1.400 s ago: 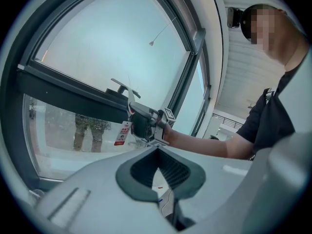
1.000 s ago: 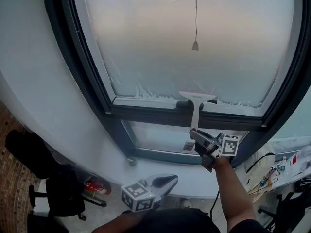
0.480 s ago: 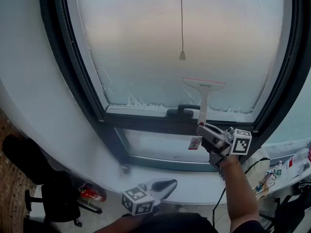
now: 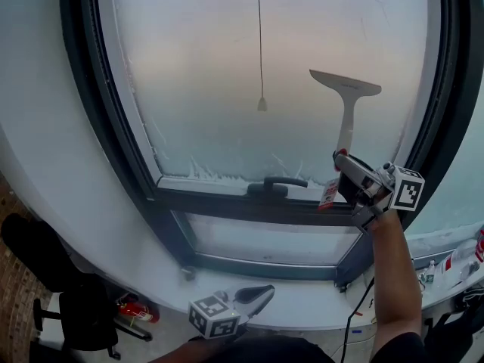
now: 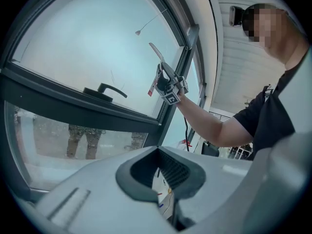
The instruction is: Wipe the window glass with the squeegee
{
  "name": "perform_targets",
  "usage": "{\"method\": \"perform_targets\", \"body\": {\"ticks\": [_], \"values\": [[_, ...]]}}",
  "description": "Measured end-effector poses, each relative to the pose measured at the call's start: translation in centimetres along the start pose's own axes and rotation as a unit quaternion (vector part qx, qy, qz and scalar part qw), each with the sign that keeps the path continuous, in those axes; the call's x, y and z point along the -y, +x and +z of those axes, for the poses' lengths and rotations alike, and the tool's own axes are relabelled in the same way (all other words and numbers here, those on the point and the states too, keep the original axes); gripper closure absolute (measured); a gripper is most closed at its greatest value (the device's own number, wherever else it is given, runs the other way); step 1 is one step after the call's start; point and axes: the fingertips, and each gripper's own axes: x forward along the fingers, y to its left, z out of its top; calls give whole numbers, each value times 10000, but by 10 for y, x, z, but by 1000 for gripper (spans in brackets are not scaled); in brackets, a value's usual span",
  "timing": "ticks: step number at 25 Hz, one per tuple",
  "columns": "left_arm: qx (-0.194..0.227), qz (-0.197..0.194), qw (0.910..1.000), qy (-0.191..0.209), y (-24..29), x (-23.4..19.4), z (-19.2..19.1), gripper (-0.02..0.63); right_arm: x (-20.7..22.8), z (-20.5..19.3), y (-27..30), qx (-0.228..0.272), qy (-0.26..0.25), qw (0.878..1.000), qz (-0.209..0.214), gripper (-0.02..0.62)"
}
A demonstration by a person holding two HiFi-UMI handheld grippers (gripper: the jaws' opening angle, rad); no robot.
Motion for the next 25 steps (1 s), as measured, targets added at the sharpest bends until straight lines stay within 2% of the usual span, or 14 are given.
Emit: {"method": "perform_targets", "body": {"ticks": [7,13,19,25], "values": [[110,159,9998,6,15,-2,9,606,6,35,5,-278,-437,9985,195,506],[250,267,9993,-35,31,-1,13,606,11,47,14,-475,-504,9969,373,506],[320,411,9986,-94,44,-2,14,606,15,49,14,-544,-447,9959,567,506],[279,450,9985,-105,52,-2,8,606,17,34,6,-598,-446,9954,594,506]]}}
